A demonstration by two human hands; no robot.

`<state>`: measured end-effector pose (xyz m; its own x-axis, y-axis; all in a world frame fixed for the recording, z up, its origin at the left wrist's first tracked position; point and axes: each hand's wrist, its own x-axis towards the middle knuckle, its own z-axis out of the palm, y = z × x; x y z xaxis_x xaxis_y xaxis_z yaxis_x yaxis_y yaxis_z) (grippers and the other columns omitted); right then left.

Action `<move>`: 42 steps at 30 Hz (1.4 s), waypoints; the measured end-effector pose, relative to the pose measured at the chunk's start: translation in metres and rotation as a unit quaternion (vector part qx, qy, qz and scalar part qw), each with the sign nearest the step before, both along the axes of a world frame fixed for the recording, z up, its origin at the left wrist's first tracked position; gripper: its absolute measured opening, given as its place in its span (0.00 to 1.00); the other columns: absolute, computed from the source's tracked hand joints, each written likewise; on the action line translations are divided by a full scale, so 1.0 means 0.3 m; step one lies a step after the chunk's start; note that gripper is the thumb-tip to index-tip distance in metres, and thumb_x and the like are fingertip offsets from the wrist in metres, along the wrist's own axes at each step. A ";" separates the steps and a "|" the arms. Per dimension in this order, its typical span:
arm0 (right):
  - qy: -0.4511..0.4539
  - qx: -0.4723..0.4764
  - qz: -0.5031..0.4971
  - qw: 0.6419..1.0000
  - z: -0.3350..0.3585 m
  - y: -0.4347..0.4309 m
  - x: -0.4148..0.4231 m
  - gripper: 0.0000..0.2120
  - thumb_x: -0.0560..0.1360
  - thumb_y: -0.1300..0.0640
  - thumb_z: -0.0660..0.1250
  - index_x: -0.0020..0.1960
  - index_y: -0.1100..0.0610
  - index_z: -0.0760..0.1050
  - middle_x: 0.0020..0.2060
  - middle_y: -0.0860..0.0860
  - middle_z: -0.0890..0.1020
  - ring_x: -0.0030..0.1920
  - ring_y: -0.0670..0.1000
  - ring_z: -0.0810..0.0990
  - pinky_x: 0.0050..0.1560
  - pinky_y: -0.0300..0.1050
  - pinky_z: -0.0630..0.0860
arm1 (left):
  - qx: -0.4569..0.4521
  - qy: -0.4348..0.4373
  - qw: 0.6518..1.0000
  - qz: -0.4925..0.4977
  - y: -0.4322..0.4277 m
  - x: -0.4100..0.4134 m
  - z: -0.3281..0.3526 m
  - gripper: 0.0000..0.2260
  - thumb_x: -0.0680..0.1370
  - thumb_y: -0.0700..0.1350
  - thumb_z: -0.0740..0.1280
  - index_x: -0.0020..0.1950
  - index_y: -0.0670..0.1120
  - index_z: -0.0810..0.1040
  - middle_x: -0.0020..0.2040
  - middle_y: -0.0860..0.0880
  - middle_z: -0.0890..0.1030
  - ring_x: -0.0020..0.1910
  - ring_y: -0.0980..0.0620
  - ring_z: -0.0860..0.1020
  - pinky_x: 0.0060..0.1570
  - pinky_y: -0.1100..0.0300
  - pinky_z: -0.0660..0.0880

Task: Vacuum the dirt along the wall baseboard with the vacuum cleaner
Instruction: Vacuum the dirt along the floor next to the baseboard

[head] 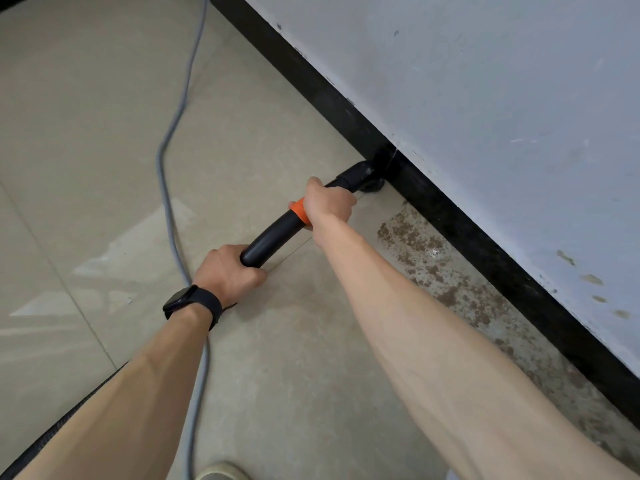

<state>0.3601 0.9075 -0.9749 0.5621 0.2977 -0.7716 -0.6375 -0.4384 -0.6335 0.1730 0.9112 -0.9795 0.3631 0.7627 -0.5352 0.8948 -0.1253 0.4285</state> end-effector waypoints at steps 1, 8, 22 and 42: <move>0.005 0.013 0.017 1.000 0.008 0.006 0.003 0.18 0.79 0.56 0.67 0.62 0.59 0.62 0.43 0.53 0.78 0.27 0.51 0.85 0.36 0.50 0.86 | 0.002 -0.001 1.000 0.002 0.001 0.000 0.002 0.06 0.67 0.46 0.72 0.37 0.51 0.75 0.31 0.48 0.78 0.28 0.49 0.77 0.27 0.62 0.69; 0.013 0.033 0.027 0.999 0.016 -0.011 -0.008 0.18 0.79 0.55 0.67 0.63 0.59 0.63 0.45 0.52 0.77 0.37 0.55 0.87 0.41 0.52 0.86 | 0.008 0.004 1.000 -0.015 -0.016 -0.005 0.010 0.06 0.66 0.49 0.71 0.38 0.53 0.75 0.31 0.49 0.78 0.29 0.49 0.77 0.27 0.61 0.68; 0.080 0.098 -0.108 0.986 -0.042 -0.264 -0.269 0.14 0.79 0.57 0.66 0.60 0.59 0.65 0.39 0.53 0.77 0.28 0.51 0.84 0.40 0.46 0.84 | 0.046 0.114 0.984 -0.132 -0.096 -0.233 0.023 0.05 0.69 0.51 0.69 0.43 0.57 0.76 0.33 0.56 0.78 0.33 0.55 0.77 0.33 0.60 0.72; 0.055 0.102 -0.120 0.986 -0.021 -0.263 -0.142 0.10 0.78 0.59 0.66 0.57 0.60 0.70 0.30 0.51 0.79 0.25 0.50 0.80 0.35 0.45 0.81 | 0.058 0.073 0.985 -0.145 -0.141 -0.110 0.035 0.05 0.69 0.52 0.67 0.43 0.58 0.73 0.34 0.56 0.76 0.35 0.50 0.76 0.32 0.61 0.68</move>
<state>0.3176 0.8287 -0.9811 0.5515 0.3219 -0.7695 -0.7768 -0.1378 -0.6144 0.1401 0.8687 -0.9690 0.5015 0.6968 -0.5127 0.8645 -0.4261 0.2664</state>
